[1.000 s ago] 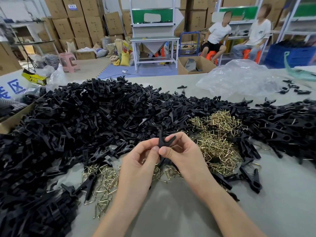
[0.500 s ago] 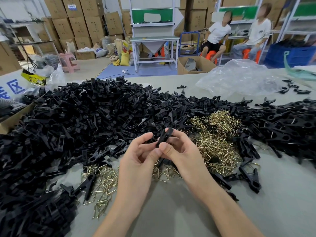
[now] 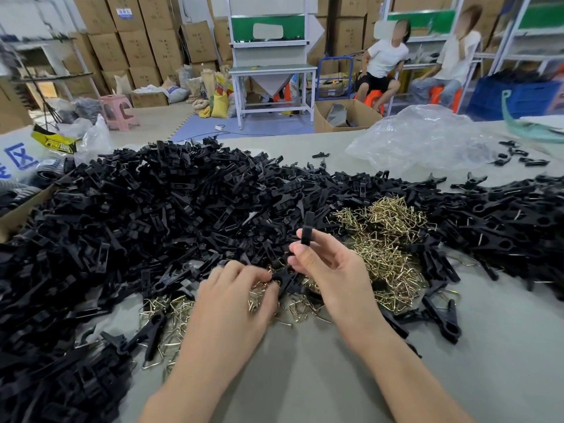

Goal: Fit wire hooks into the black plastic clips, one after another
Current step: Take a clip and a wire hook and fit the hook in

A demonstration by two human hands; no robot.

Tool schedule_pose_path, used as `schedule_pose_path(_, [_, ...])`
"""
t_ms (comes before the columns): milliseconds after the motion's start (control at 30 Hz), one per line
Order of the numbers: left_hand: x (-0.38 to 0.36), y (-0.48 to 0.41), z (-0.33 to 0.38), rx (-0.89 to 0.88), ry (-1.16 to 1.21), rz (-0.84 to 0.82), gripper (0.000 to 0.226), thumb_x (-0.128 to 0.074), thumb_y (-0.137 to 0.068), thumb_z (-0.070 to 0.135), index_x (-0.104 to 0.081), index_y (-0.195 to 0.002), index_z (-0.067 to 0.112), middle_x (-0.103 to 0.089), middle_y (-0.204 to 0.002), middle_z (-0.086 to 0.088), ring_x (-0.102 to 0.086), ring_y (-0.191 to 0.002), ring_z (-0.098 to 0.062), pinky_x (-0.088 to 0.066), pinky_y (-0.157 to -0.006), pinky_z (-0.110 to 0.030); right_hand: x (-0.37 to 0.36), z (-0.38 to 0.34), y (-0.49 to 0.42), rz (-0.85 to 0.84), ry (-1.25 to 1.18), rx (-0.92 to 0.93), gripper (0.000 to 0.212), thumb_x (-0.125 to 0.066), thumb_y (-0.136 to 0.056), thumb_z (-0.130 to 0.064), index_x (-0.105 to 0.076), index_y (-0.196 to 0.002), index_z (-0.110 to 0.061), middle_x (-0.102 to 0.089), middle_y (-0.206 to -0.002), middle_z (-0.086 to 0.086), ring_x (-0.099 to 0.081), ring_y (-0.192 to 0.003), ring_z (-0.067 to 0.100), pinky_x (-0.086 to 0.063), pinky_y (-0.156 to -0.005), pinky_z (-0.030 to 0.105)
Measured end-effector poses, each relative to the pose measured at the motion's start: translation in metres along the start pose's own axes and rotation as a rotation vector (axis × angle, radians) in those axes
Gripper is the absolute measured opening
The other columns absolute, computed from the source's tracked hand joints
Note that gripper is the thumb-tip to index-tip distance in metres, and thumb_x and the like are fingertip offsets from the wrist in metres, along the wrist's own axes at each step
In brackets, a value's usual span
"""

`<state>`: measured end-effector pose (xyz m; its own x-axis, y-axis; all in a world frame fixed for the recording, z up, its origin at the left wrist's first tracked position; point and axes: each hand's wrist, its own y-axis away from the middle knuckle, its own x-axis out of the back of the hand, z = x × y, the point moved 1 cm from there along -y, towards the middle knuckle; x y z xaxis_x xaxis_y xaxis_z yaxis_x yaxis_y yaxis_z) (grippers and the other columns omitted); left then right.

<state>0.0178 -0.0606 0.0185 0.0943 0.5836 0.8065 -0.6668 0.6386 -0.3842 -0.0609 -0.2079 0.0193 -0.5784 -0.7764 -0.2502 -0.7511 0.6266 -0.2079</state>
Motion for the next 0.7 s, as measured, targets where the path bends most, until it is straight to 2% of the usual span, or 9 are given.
schedule_pose_path(100, [-0.004,0.001,-0.007,0.029,-0.211,-0.207,0.036,-0.046,-0.093,0.059,-0.061,-0.121,0.041,-0.05,-0.113,0.019,-0.048,-0.118,-0.009,-0.033,-0.105,-0.033,0.001,0.004,-0.001,0.018,0.042,0.009,0.021,-0.07,-0.094,-0.017,-0.075,-0.104,-0.035,-0.077,-0.101,-0.006,-0.074,-0.097,0.014,-0.055,-0.086,0.018])
schedule_pose_path(167, [-0.004,-0.001,-0.007,0.023,-0.198,-0.193,0.027,-0.045,-0.097,0.053,-0.062,-0.115,0.041,-0.051,-0.109,0.021,-0.052,-0.111,-0.007,-0.034,-0.099,-0.029,-0.001,0.004,0.0,0.011,0.081,0.026,0.026,-0.07,-0.095,-0.019,-0.076,-0.1,-0.043,-0.077,-0.101,-0.007,-0.073,-0.098,0.013,-0.056,-0.09,0.022])
schedule_pose_path(233, [-0.003,-0.002,-0.006,-0.005,-0.171,-0.112,0.014,-0.051,-0.099,0.042,-0.064,-0.101,0.036,-0.057,-0.098,0.019,-0.058,-0.092,-0.009,-0.038,-0.086,-0.029,-0.001,0.005,0.001,-0.002,0.124,0.038,0.028,-0.07,-0.095,-0.02,-0.075,-0.1,-0.048,-0.076,-0.1,-0.008,-0.072,-0.098,0.013,-0.056,-0.094,0.027])
schedule_pose_path(267, [-0.004,-0.002,-0.007,-0.006,-0.133,-0.058,0.01,-0.055,-0.099,0.036,-0.064,-0.096,0.033,-0.059,-0.091,0.018,-0.059,-0.084,-0.01,-0.04,-0.079,-0.029,-0.001,0.005,0.001,-0.009,0.141,0.043,0.028,-0.07,-0.096,-0.02,-0.074,-0.101,-0.048,-0.076,-0.099,-0.008,-0.072,-0.098,0.013,-0.056,-0.095,0.029])
schedule_pose_path(333, [-0.006,-0.002,-0.01,0.043,-0.008,0.021,0.01,-0.055,-0.1,0.029,-0.063,-0.094,0.03,-0.058,-0.088,0.018,-0.058,-0.08,-0.007,-0.044,-0.072,-0.026,-0.002,0.006,0.001,-0.013,0.153,0.045,0.026,-0.07,-0.095,-0.02,-0.075,-0.103,-0.045,-0.076,-0.099,-0.008,-0.071,-0.097,0.011,-0.055,-0.096,0.029])
schedule_pose_path(433, [-0.005,-0.005,-0.01,0.135,0.23,0.138,0.015,-0.057,-0.1,0.02,-0.067,-0.099,0.031,-0.062,-0.093,0.021,-0.059,-0.089,0.003,-0.042,-0.075,-0.008,-0.002,0.004,0.001,-0.022,0.125,0.035,0.023,-0.072,-0.094,-0.019,-0.076,-0.101,-0.039,-0.077,-0.1,-0.007,-0.071,-0.097,0.008,-0.056,-0.093,0.027])
schedule_pose_path(500, [-0.001,-0.006,-0.006,0.165,0.374,0.178,0.022,-0.059,-0.099,0.016,-0.067,-0.103,0.037,-0.065,-0.094,0.022,-0.061,-0.094,0.006,-0.039,-0.078,-0.003,-0.003,0.002,0.002,-0.059,0.094,0.036,0.025,-0.072,-0.093,-0.017,-0.077,-0.1,-0.04,-0.077,-0.103,-0.007,-0.072,-0.099,0.009,-0.057,-0.089,0.025])
schedule_pose_path(600, [0.004,-0.006,-0.001,0.246,0.543,0.198,0.02,-0.063,-0.097,0.02,-0.069,-0.095,0.039,-0.069,-0.093,0.024,-0.063,-0.089,0.003,-0.04,-0.073,-0.003,-0.006,0.001,0.003,-0.112,0.061,0.03,0.028,-0.072,-0.092,-0.008,-0.076,-0.102,-0.034,-0.077,-0.104,-0.007,-0.072,-0.099,0.007,-0.056,-0.084,0.02])
schedule_pose_path(700, [0.007,-0.007,0.001,0.313,0.637,0.224,0.008,-0.068,-0.093,0.026,-0.07,-0.091,0.033,-0.07,-0.088,0.019,-0.062,-0.08,-0.001,-0.041,-0.068,-0.004,-0.006,0.003,0.004,-0.123,0.124,0.028,0.03,-0.071,-0.092,-0.006,-0.073,-0.111,-0.03,-0.077,-0.105,-0.012,-0.072,-0.1,0.005,-0.054,-0.086,0.016])
